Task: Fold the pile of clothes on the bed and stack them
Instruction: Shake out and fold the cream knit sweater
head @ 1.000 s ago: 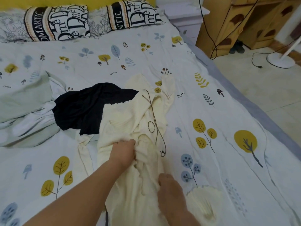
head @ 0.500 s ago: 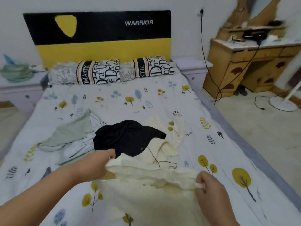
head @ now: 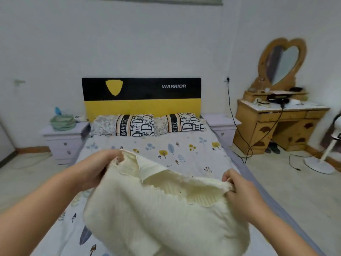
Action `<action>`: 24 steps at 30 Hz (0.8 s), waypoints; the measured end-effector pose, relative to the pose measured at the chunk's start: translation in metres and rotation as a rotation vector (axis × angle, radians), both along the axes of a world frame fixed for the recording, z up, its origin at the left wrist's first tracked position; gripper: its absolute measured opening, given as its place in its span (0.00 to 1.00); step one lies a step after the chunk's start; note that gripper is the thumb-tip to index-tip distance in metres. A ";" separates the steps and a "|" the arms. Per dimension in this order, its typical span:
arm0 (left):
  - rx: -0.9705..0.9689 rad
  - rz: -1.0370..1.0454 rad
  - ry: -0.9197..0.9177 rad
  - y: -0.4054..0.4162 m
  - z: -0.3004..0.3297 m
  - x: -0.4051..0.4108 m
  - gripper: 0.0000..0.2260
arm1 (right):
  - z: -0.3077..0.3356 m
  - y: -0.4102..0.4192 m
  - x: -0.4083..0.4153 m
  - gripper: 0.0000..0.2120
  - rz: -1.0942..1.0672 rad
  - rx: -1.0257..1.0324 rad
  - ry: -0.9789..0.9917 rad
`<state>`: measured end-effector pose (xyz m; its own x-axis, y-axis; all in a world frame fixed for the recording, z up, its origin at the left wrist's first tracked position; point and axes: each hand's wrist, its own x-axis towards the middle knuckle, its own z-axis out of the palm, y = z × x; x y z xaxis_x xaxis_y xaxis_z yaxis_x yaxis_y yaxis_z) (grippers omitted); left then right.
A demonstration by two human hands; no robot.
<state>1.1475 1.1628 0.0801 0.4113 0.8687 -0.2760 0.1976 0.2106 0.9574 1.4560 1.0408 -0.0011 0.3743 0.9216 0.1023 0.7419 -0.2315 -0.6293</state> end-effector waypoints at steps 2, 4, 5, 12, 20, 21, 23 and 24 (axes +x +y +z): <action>-0.070 0.039 -0.147 -0.017 0.022 -0.002 0.07 | 0.017 -0.004 -0.015 0.16 0.019 0.005 0.043; -0.067 0.064 -0.232 -0.031 0.038 0.000 0.11 | 0.027 -0.008 -0.031 0.16 0.032 0.020 0.061; -0.060 0.092 -0.258 -0.037 0.045 0.002 0.14 | 0.032 -0.009 -0.040 0.15 0.039 0.023 0.066; 0.208 0.199 -0.075 -0.070 0.066 -0.022 0.03 | 0.076 -0.026 -0.087 0.11 0.047 0.155 0.224; 0.317 0.308 -0.045 -0.089 0.066 -0.086 0.08 | 0.140 -0.044 -0.094 0.02 0.145 0.142 0.538; 0.317 0.316 -0.047 -0.090 0.065 -0.091 0.09 | 0.144 -0.043 -0.095 0.02 0.126 0.169 0.534; 0.314 0.324 -0.053 -0.090 0.062 -0.096 0.11 | 0.146 -0.040 -0.098 0.03 0.084 0.218 0.476; 0.317 0.327 -0.053 -0.090 0.059 -0.098 0.11 | 0.146 -0.039 -0.101 0.04 0.068 0.240 0.447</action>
<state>1.0493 1.0724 0.1396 0.1077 0.9934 0.0385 0.1190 -0.0513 0.9916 1.3553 1.0019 0.1445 0.3696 0.9157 0.1577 0.3963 -0.0019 -0.9181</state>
